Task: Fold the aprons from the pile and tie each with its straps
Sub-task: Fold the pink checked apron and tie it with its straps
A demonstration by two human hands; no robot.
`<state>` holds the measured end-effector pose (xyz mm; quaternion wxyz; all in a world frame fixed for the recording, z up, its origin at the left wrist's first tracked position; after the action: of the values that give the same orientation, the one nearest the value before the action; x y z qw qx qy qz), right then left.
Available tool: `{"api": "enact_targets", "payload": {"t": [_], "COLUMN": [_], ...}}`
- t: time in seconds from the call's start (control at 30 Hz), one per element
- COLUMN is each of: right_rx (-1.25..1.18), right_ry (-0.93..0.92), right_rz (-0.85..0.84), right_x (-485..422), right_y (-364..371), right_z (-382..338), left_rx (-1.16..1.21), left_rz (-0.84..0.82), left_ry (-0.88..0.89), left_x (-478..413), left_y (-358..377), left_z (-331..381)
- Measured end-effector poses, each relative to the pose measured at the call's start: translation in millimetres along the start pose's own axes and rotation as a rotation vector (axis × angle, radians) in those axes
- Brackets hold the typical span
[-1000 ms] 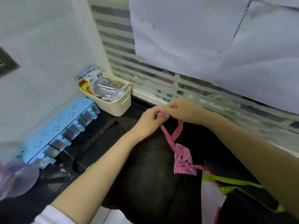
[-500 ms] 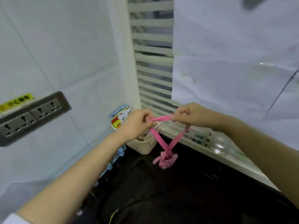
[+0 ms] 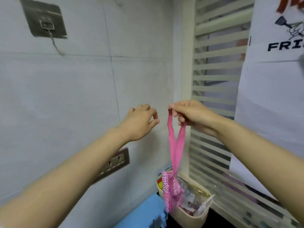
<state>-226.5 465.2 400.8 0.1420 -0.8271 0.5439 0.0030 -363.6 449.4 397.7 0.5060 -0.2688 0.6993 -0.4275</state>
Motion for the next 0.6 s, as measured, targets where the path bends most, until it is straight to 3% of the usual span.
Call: {"api": "enact_targets", "payload": {"t": [0.2,0.47,0.6], "right_rx": [-0.114,0.021,0.036], "right_ry": [-0.118,-0.425,-0.471], "right_rz": [-0.029,-0.025,-0.051], "right_x": [-35,-52,-61], "right_y": [31,80,112], "right_z": [-62,-152,-183], "left_rx": [-0.322,-0.613,-0.74], "left_rz": [0.139,0.448,0.538], "left_ry": [-0.112,-0.222,-0.278], "left_x": [5,55,86], "left_y": [-84,-177,-203], "left_z": [-65,-133,-156]}}
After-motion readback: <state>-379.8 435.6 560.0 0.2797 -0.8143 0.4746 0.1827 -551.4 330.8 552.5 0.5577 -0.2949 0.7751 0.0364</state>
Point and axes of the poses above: each hand's wrist, its own x-axis away from the middle knuckle, its own y-axis out of the palm, z = x × y, the point moved 7 cm from there along -x, towards the middle knuckle, and after that the axes turned 5 degrees about y, right-handed, at the moved point
